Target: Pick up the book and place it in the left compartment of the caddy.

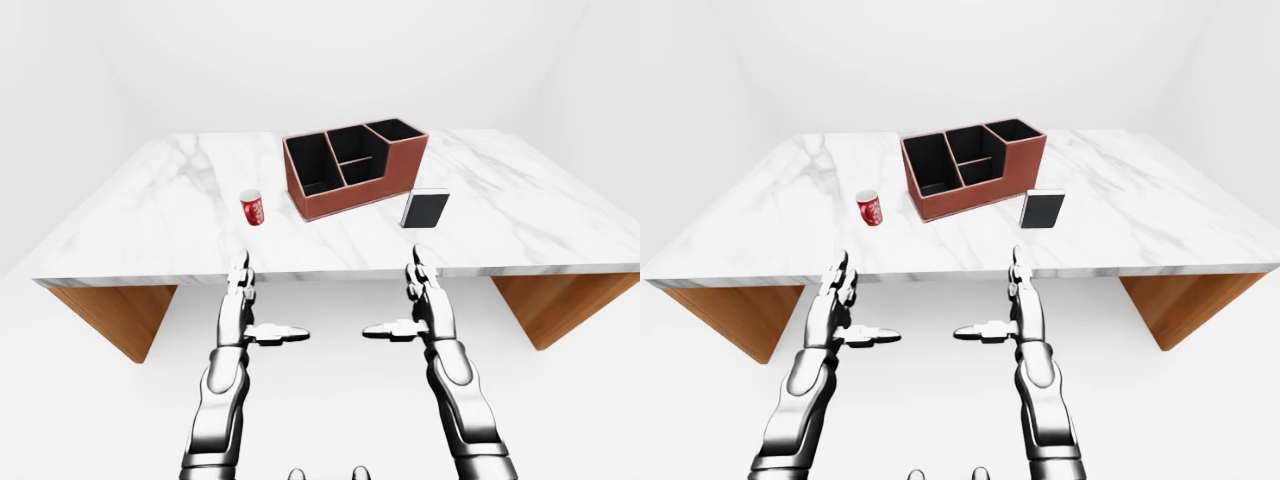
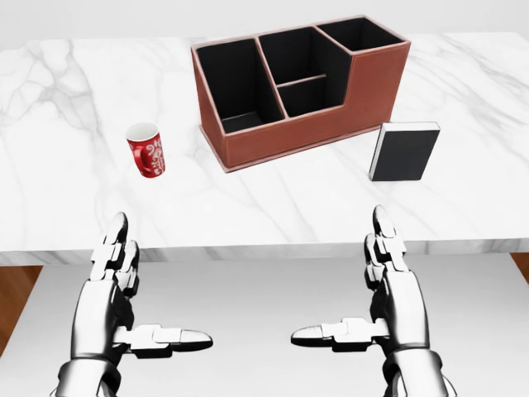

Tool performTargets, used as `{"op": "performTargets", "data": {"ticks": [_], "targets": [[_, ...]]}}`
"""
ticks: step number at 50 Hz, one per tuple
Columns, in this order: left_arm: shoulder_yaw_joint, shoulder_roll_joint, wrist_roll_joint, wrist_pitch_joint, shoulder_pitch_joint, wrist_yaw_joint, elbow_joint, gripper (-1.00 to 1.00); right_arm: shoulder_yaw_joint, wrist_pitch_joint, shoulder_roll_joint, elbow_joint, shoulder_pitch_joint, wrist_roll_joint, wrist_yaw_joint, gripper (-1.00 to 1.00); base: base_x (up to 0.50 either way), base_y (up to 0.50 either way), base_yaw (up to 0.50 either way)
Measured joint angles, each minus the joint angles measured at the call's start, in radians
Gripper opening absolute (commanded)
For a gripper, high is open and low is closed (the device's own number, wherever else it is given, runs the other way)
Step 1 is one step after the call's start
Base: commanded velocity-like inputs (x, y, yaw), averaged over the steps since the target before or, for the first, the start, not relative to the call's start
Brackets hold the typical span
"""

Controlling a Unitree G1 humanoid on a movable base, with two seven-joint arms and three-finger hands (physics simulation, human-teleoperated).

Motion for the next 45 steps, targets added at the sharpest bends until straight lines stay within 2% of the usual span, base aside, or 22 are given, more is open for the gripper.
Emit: {"op": "performTargets", "data": {"ticks": [7,11,19,25,30,45], "targets": [[0.013,0.005,-0.006,-0.002,0.009,-0.012,-0.01,1.0,-0.005,0.007,-0.003,-0.032,0.017,-0.008,0.005,1.0,0.0,0.0,0.0],[0.016,0.007,-0.007,0.004,0.018,-0.018,-0.031,1.0,-0.004,0.024,-0.004,-0.063,0.03,-0.016,0.008,1.0,0.0,0.0,0.0],[0.02,0.008,-0.007,0.049,0.044,-0.03,-0.127,1.0,0.004,0.087,-0.006,-0.167,0.055,-0.039,0.022,1.0,0.0,0.0,0.0],[0.027,0.009,-0.012,0.089,0.053,-0.038,-0.201,1.0,0.006,0.088,-0.007,-0.234,0.06,-0.052,0.037,1.0,0.0,0.0,0.0],[0.038,0.012,-0.019,0.089,0.058,-0.045,-0.252,1.0,0.006,0.088,-0.009,-0.282,0.059,-0.062,0.051,1.0,0.13,0.0,0.0],[0.067,0.019,-0.035,0.089,0.044,-0.053,-0.342,1.0,0.003,0.088,-0.016,-0.361,0.027,-0.087,0.084,1.0,0.5,-0.02,0.0]]}}
